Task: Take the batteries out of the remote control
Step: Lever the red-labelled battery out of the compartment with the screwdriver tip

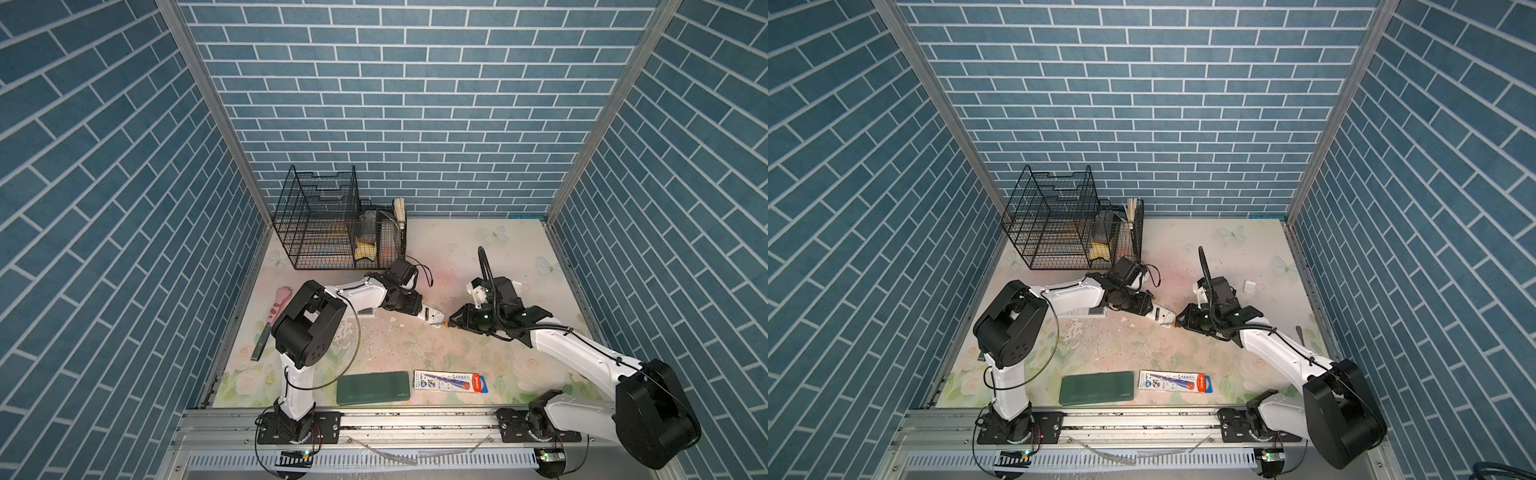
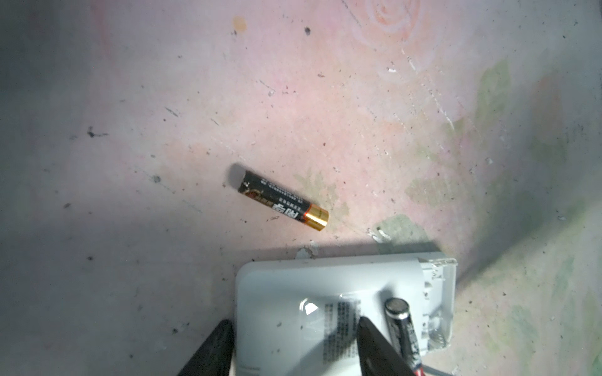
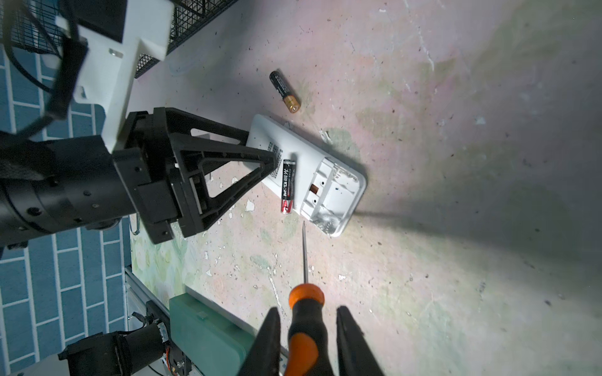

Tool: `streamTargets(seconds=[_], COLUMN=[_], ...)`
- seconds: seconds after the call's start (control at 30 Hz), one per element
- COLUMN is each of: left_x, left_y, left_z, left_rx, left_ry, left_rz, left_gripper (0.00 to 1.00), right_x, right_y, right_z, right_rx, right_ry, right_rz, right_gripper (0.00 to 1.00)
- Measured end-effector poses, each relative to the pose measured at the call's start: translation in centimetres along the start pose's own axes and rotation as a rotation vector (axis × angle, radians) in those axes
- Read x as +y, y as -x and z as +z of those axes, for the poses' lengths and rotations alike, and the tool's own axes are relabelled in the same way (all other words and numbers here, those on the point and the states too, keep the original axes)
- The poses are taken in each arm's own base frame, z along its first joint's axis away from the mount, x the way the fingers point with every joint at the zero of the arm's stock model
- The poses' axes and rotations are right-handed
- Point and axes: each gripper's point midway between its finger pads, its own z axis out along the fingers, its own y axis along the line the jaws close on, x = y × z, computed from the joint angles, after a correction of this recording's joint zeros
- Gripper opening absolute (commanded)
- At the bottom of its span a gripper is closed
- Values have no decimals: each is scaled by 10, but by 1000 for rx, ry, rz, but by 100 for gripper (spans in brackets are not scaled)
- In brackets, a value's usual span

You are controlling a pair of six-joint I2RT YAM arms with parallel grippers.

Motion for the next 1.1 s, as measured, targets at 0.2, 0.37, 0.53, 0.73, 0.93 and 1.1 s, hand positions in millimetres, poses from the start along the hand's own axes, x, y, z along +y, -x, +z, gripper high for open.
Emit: streamTargets(seconds=[0.2,0.37,0.53,0.73,0.93,1.1], left_x=[0,0,0,0,0,0], left_y=[0,0,0,0,0,0], left_z=[0,0,0,0,0,0], left_rx=[0,0,0,-1,-1,-1], left_ry=[0,0,0,-1,-1,-1], left_rz=[0,0,0,0,0,0], left_gripper=[62,62,62,62,62,62], right_x=[1,4,6,12,13,9], right_y=[4,8,11,16,22,26], right_z=[9,15,17,15,13,13], right_rx=[0,-5,-10,-23,-35,-43], right_ry=[17,34,43,55,58,52], right_rz=[16,23,24,16,17,29], right_gripper=[0,0,0,0,0,0])
